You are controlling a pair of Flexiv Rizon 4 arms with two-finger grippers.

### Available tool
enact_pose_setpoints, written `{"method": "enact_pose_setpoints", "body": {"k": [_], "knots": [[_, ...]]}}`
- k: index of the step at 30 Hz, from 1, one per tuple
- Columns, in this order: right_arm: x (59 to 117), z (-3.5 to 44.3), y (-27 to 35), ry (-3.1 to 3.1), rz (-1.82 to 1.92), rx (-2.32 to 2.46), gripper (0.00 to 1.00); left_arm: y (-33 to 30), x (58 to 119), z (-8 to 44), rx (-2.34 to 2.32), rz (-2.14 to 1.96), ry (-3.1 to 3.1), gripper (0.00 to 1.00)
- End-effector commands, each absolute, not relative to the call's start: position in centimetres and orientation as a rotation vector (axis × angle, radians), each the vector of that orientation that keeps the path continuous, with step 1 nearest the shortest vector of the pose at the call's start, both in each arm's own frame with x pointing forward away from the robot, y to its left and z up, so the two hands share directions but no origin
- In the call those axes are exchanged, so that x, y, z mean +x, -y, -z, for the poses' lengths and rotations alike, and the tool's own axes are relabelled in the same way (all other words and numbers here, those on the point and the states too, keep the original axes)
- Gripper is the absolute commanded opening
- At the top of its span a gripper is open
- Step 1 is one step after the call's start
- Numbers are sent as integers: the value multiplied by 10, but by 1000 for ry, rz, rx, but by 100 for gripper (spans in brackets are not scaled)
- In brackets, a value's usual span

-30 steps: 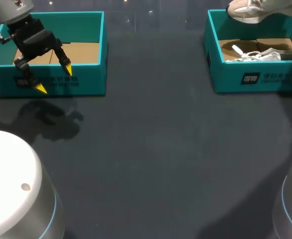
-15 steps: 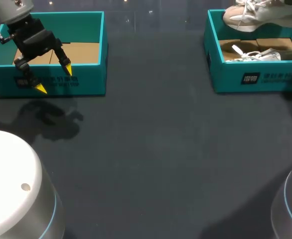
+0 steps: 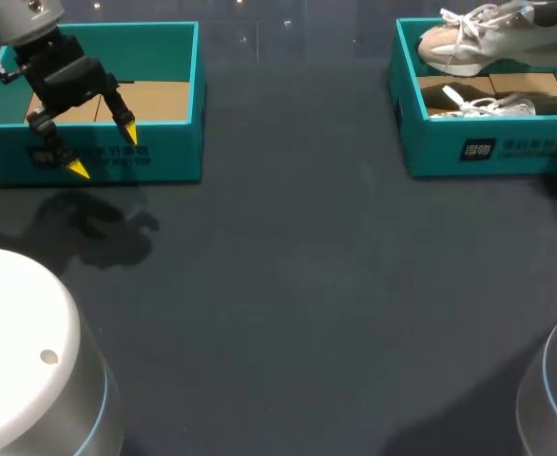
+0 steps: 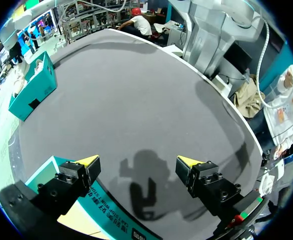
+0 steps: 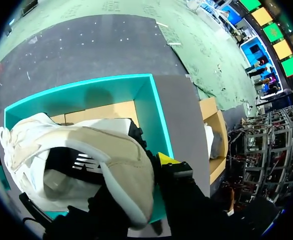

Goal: Take the shoe out of the shoebox, open the shoe tongue, remove and reinsert the insole, then place the shoe into the shoebox

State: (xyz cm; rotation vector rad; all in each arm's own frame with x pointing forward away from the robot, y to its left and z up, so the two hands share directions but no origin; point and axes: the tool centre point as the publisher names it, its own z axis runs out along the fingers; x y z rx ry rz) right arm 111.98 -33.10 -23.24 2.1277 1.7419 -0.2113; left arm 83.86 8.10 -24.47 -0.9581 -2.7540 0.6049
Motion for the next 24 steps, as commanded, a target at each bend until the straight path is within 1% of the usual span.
{"method": "enact_pose_setpoints", "body": {"k": [1,15,24], "knots": [[1118,239,328,-1748,196,2101,0,-81,839,245,-960,-601,2754,100],[1124,259,325,-1783,180,2045,0,-81,839,245,-960,-601,2754,100],[1124,259,325,-1791,179,2041,0,-81,839,245,-960,-601,2754,100]]}}
